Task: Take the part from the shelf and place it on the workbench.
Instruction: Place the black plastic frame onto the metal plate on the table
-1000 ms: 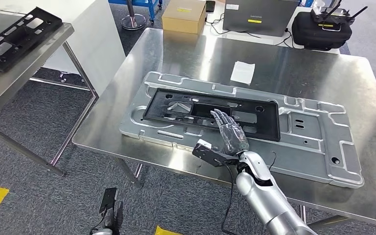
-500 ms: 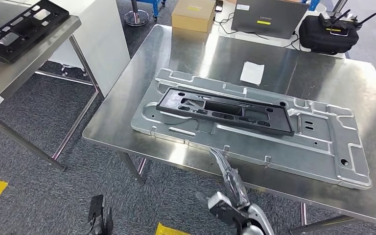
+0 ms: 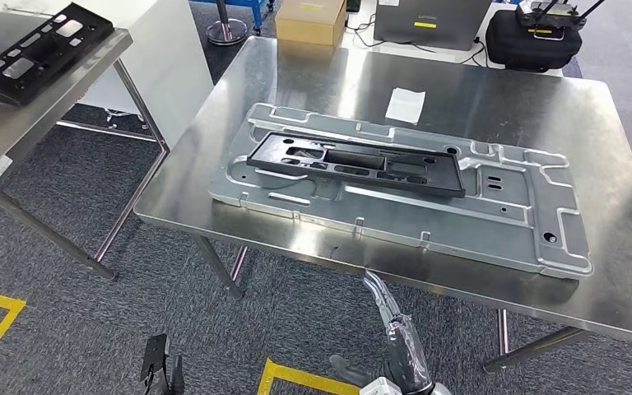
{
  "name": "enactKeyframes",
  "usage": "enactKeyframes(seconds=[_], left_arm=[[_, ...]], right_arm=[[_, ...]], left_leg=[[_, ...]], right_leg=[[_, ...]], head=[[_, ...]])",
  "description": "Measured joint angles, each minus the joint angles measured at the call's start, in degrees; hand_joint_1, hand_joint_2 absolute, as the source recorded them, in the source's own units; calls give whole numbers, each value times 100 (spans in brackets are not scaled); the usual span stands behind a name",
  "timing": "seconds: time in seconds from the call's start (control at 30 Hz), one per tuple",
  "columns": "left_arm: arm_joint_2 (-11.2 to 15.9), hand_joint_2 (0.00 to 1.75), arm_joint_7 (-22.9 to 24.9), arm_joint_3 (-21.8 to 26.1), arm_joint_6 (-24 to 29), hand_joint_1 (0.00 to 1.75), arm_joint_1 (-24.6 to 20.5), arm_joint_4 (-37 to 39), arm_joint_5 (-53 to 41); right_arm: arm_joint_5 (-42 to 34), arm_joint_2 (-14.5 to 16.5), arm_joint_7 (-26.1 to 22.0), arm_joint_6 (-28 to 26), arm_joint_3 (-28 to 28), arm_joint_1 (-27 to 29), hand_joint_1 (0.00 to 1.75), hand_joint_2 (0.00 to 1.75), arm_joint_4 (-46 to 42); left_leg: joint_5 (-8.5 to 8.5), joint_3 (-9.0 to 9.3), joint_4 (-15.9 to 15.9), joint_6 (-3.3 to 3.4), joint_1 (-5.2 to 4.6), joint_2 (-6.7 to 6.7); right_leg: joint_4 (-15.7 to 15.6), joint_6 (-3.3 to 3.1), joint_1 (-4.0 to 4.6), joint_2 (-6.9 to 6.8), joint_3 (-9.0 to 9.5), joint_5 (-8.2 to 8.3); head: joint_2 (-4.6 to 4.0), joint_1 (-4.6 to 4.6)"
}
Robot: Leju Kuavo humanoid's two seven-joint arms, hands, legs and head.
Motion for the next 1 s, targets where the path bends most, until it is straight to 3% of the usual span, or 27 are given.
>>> enactKeyframes(seconds=[0.07, 0.13, 0.23, 0.27, 0.3, 0.37, 0.4, 0.43, 0.47, 0.5, 0.53, 0.6, 0.63, 0.67, 0.73, 0.77, 0.8, 0.9, 0.93, 1.0], left_arm=[[21, 0, 1, -5, -18, 0, -7, -2, 32], [29, 0, -20, -15, -26, 0, -1, -4, 53], [28, 0, -57, -37, -27, 0, 37, -4, 119], [27, 0, -66, -49, -26, 0, 49, -5, 139], [28, 0, -74, -64, -25, 0, 59, -6, 151], [32, 0, -81, -94, -24, 0, 81, -8, 155], [35, 0, -82, -105, -24, 0, 94, -9, 155], [38, 0, -83, -113, -24, 0, 105, -9, 156], [40, 0, -84, -118, -24, 0, 115, -9, 156], [43, 0, -84, -123, -24, 0, 124, -9, 157], [44, 0, -84, -128, -24, 0, 129, -9, 157], [42, 0, -84, -137, -25, 0, 135, -9, 158], [42, 0, -85, -140, -25, 0, 135, -9, 162], [42, 0, -87, -142, -24, 0, 136, -9, 170], [52, 0, -99, -144, -24, 0, 147, -11, 205], [60, 0, -107, -144, -24, 0, 157, -13, 226], [68, 0, -114, -145, -24, 0, 170, -14, 245], [77, 0, -135, -154, -27, 0, 193, -15, 304], [78, 0, -144, -160, -29, 0, 198, -15, 326], [82, 0, -164, -185, -32, 0, 203, -16, 375]], right_arm=[[-447, 1, -87, 98, 42, 46, 0, 0, 24], [-887, 2, -176, 254, 42, 68, 0, 0, 95], [-1480, 34, -337, 576, -82, 99, 0, 0, 407], [-1619, 56, -404, 680, -175, 118, 0, 0, 554], [-1705, 74, -463, 759, -282, 135, 0, 0, 695], [-1770, 101, -529, 840, -460, 148, 0, 0, 914], [-1782, 106, -545, 856, -520, 148, 0, 0, 1001], [-1791, 113, -554, 865, -560, 149, 0, 0, 1075], [-1796, 121, -561, 869, -590, 149, 0, 0, 1138], [-1799, 132, -565, 873, -614, 149, 0, 0, 1191], [-1801, 146, -566, 878, -635, 146, 0, 0, 1226], [-1807, 174, -565, 912, -668, 130, 0, 0, 1268], [-1815, 187, -565, 944, -693, 125, 0, 0, 1289], [-1823, 202, -564, 981, -728, 120, 0, 0, 1322], [-1807, 240, -576, 1028, -835, 114, 0, 0, 1443], [-1769, 261, -589, 1029, -900, 100, 0, 0, 1530], [-1706, 286, -607, 1014, -970, 82, 0, 0, 1631], [-1403, 356, -661, 886, -1243, -36, 0, 0, 2108], [-1300, 370, -680, 825, -1358, -110, 0, 0, 2359], [-1159, 380, -750, 733, -1623, -309, 0, 0, 3012]], left_leg=[[114, 621, -829, 42, -12, -4], [62, 942, -1333, 109, -40, -13], [162, 891, -1416, 237, -45, 0], [232, 833, -1432, 291, -36, 14], [312, 758, -1447, 337, -24, 28], [457, 583, -1441, 380, -29, 41], [526, 488, -1434, 379, -34, 44], [592, 392, -1422, 373, -39, 47], [651, 299, -1406, 363, -42, 48], [703, 211, -1386, 351, -45, 49], [750, 134, -1362, 336, -48, 49], [835, 28, -1324, 288, -58, 46], [878, 9, -1318, 254, -59, 45], [925, 5, -1328, 218, -56, 46], [996, -9, -1345, 147, -43, 37], [920, -52, -1294, 115, -40, 26], [729, -117, -1150, 88, -39, 16], [-137, -359, -154, 25, -21, 9], [-238, -380, 156, 11, -16, 9], [-28, -186, 276, 9, -12, 10]], right_leg=[[60, 48, 4, 2, -119, 78], [88, 116, 12, 3, -154, 152], [80, 224, 0, 18, -173, 206], [167, 253, -6, 26, -224, 67], [364, 280, -14, 32, -305, -180], [1036, 316, -34, 32, -494, -793], [1382, 329, -40, 32, -550, -960], [1608, 335, -42, 32, -540, -982], [1658, 332, -43, 32, -443, -882], [1510, 320, -42, 32, -246, -716], [1170, 296, -39, 33, 49, -577], [342, 235, -9, 33, 643, -589], [56, 207, 10, 37, 817, -647], [-78, 184, 31, 40, 875, -695], [-122, 127, 29, 33, 819, -598], [-137, 86, 15, 23, 766, -531], [-157, 47, -2, 12, 700, -452], [-155, -4, -2, -3, 430, -226], [-141, 2, 4, -7, 329, -154], [-84, 26, 9, -15, 120, -30]], head=[[0, -3], [-1, 2], [-2, -4], [-1, 6], [-1, 22], [0, 53], [0, 59], [0, 60], [0, 60], [0, 61], [0, 60], [0, 52], [0, 56], [0, 65], [-1, 90], [-1, 90], [-1, 77], [0, 33], [0, 30], [-1, 27]])
